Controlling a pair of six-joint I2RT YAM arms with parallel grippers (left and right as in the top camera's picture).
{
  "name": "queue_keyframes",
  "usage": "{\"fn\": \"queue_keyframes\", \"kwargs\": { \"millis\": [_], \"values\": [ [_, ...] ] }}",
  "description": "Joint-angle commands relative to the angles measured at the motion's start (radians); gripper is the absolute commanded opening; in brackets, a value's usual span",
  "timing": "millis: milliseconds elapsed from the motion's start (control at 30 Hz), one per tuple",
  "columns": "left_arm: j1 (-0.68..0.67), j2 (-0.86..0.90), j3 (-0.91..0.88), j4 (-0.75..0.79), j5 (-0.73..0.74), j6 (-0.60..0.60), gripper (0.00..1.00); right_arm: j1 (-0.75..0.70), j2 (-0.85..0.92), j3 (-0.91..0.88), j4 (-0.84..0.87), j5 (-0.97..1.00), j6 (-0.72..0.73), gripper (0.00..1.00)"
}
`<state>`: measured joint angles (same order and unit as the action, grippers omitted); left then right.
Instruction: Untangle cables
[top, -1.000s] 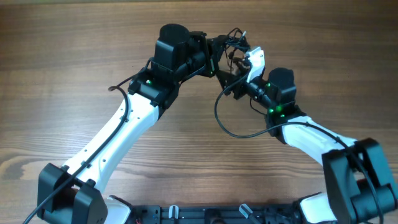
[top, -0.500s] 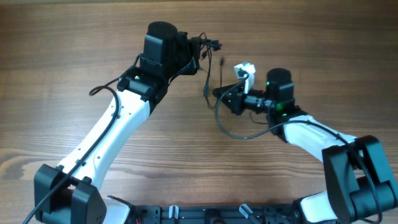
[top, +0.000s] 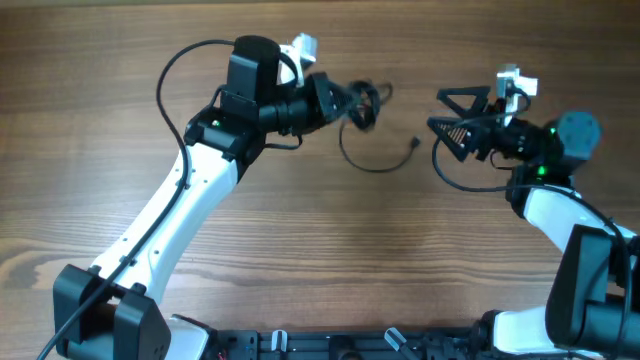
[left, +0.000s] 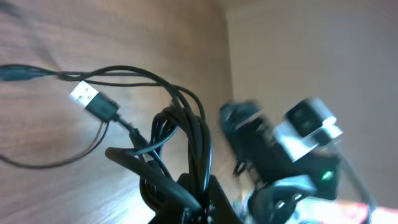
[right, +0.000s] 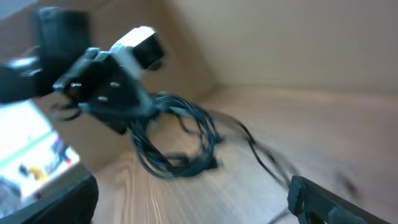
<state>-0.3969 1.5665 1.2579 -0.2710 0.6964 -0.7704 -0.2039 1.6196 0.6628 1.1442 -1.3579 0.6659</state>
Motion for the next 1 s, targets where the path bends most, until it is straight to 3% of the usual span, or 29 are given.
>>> {"fn": "queue_keyframes", "kwargs": {
  "millis": [0,100,267,400,433,467,500,533,600,633,667,700,767,800,867,967],
  "values": [
    [0.0,-0.026,0.012,-0.066,0.216,0.248,0.04,0.01,-0.008,0.016,0.035,-0.074,0.019,1.0],
    [0.0,-0.026,0.012,-0.114,0.45,0.411,0.04,0.047,-0.007,0.016,-0.009,-0.116,-0.008,1.0],
    [-0.011,-0.026,0.012,-0.199,0.5,0.429,0.04,0.115,-0.006,0.016,-0.047,-0.137,-0.013,1.0],
    [-0.064,-0.026,0.012,-0.197,0.499,0.453,0.04,0.187,-0.006,0.016,-0.165,-0.163,-0.103,1.0],
    [-0.084,-0.026,0.012,-0.199,0.482,0.453,0.04,0.214,-0.006,0.016,-0.186,-0.173,-0.117,0.95],
    [-0.093,-0.026,0.012,-0.198,0.469,0.452,0.04,0.224,-0.006,0.016,-0.187,-0.173,-0.124,0.78],
    [-0.095,-0.026,0.012,-0.2,0.451,0.452,0.04,0.225,-0.006,0.016,-0.187,-0.172,-0.137,0.5],
    [-0.095,-0.026,0.012,-0.206,0.433,0.452,0.04,0.223,-0.006,0.016,-0.19,-0.167,-0.142,0.31],
    [-0.087,-0.026,0.012,-0.245,0.332,0.451,0.04,0.212,-0.006,0.016,-0.212,-0.138,-0.134,0.04],
    [-0.081,-0.026,0.012,-0.274,0.244,0.449,0.11,0.209,-0.006,0.016,-0.242,-0.095,-0.096,0.04],
    [-0.08,-0.026,0.012,-0.284,0.189,0.447,0.3,0.209,-0.006,0.016,-0.26,-0.061,-0.066,0.04],
    [-0.081,-0.026,0.012,-0.286,0.126,0.405,0.61,0.209,-0.006,0.016,-0.282,0.009,0.007,0.04],
    [-0.084,-0.026,0.012,-0.27,0.032,0.355,0.94,0.209,-0.006,0.016,-0.322,0.15,0.169,0.04],
    [-0.084,-0.026,0.012,-0.265,-0.031,0.324,1.0,0.209,-0.006,0.016,-0.344,0.211,0.251,0.04],
    [-0.084,-0.026,0.012,-0.26,-0.198,0.19,1.0,0.213,-0.006,0.016,-0.378,0.351,0.465,0.04],
    [-0.084,-0.019,0.012,-0.24,-0.346,0.072,1.0,0.231,-0.006,0.016,-0.375,0.43,0.603,0.04]
  ]
}}
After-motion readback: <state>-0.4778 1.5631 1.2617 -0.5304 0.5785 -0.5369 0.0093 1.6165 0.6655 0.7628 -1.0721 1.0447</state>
